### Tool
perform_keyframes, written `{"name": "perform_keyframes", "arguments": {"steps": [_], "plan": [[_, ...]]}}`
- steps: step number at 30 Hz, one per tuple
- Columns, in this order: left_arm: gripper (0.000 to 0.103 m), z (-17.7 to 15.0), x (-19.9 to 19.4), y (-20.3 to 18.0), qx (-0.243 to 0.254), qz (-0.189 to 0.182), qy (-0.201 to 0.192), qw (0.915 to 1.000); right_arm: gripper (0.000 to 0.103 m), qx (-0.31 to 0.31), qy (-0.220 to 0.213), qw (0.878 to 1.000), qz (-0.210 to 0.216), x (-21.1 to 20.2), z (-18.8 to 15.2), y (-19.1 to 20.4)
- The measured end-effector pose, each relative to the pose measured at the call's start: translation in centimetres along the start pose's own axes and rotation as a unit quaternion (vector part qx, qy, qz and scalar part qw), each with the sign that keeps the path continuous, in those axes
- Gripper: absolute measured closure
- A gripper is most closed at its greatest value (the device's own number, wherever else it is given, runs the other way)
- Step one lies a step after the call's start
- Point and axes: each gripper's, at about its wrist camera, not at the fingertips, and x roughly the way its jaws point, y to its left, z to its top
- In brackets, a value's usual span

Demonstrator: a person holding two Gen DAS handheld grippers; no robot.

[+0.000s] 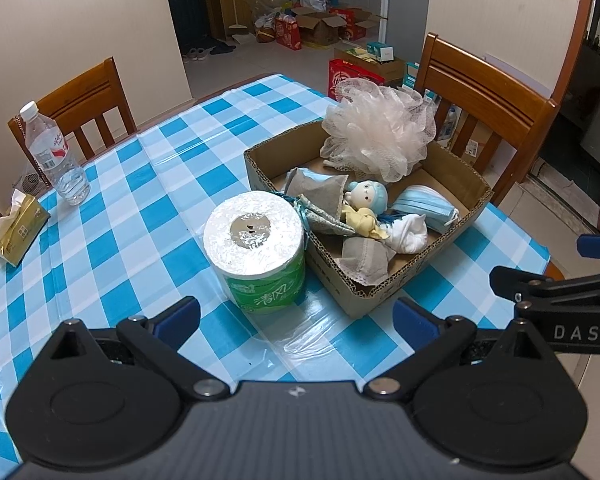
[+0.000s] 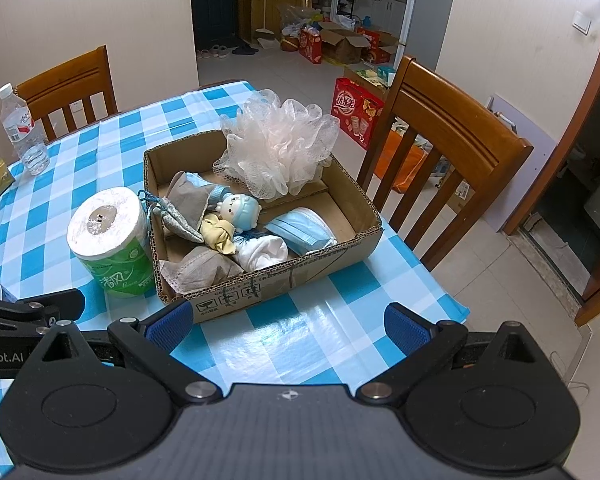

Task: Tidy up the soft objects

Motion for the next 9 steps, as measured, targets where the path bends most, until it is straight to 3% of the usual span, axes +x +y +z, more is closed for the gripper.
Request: {"name": "perform_keyframes", "arguments": {"steps": [9], "plan": [[0.001, 0.0, 0.0, -0.05, -0.001, 0.0, 0.0, 1.0, 0.0, 0.001, 0.0, 1.0, 0.0, 0.03, 0.02, -0.06]]}}
